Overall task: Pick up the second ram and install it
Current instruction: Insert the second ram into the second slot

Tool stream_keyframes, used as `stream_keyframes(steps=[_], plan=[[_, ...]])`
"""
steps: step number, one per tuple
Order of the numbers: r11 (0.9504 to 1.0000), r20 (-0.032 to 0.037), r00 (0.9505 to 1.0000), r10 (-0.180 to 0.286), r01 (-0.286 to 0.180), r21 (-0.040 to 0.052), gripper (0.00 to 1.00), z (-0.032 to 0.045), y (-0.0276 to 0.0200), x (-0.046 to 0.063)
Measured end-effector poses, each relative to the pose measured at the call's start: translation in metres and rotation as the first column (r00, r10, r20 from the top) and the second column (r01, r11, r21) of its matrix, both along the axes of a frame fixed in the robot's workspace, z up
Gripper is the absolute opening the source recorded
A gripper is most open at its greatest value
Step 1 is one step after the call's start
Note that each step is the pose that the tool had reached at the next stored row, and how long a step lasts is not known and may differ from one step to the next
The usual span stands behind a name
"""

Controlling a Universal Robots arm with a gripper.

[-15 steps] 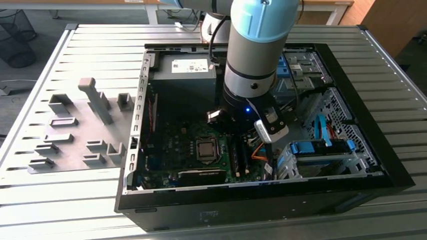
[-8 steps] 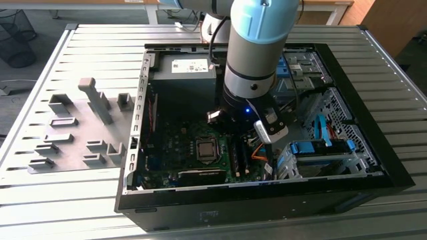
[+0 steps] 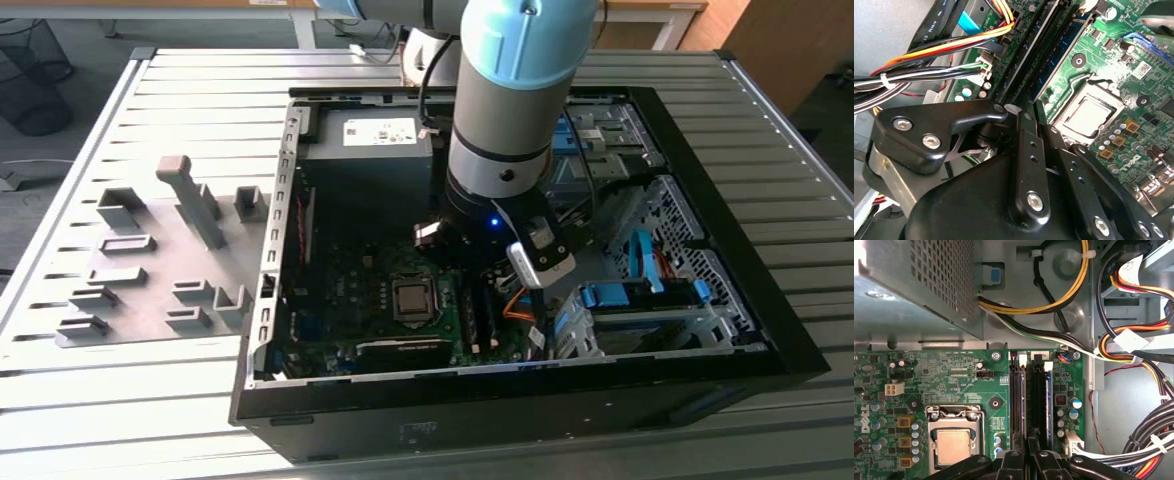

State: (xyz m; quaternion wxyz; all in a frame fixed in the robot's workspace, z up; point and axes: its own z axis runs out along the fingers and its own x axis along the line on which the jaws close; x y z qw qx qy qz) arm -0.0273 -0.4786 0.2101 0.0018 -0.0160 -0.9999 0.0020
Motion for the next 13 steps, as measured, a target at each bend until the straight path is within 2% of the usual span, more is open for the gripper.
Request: stream_keyframes(steps=[4, 5, 7, 13], plan=[[1.0000, 0.0000, 1.0000, 0.000, 0.000, -0.0001, 0.15, 0.0000, 0.0000, 0.000], [1.0000, 0.0001, 1.0000, 0.000, 0.000, 0.0000, 0.22, 0.0000, 0.0000, 0.000], [1.0000, 0.0000, 1.0000, 0.000, 0.000, -0.0001, 0.22, 0.0015, 0.0000, 0.000], [1.0000, 0.0000, 1.0000, 0.000, 0.000, -0.0001, 0.22, 0.0227, 0.0000, 0.000]])
